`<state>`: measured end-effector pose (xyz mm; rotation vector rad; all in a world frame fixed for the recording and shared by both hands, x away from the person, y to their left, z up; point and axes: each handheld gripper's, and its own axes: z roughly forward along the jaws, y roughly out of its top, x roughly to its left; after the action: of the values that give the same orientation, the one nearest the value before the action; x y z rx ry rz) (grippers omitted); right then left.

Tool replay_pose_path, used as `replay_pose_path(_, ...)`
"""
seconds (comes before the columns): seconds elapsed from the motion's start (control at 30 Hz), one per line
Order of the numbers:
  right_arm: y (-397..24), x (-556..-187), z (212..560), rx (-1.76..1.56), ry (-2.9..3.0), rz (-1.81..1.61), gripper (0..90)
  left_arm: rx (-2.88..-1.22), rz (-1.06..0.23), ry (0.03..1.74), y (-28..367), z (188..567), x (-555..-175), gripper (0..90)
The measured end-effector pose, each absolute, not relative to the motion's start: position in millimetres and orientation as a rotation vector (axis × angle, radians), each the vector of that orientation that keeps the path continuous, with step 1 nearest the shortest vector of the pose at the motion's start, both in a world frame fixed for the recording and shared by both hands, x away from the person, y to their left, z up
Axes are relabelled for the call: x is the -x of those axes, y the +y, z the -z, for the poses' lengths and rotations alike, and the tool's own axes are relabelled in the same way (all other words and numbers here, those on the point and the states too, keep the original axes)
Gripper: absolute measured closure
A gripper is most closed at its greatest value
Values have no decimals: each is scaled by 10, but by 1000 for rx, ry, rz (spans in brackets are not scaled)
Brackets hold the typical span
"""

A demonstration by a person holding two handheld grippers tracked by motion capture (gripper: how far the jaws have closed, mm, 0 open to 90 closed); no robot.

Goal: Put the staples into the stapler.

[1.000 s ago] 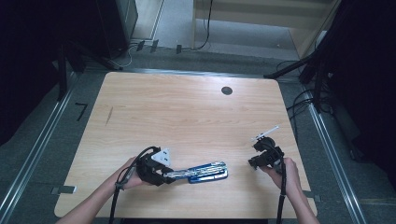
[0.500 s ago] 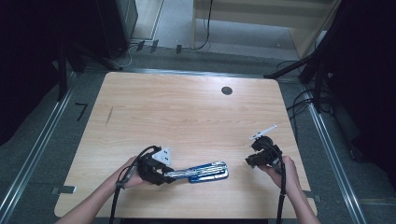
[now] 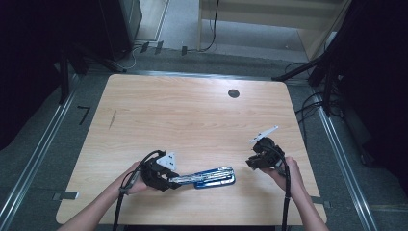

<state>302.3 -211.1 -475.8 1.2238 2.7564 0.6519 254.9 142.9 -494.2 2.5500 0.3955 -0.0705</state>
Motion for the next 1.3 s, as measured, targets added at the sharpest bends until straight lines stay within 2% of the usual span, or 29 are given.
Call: replay_pose_path(1.3,-1801,-3128,4647,-982,2818,-753,793,-2560,97,377,1426,4953,-2610,656)
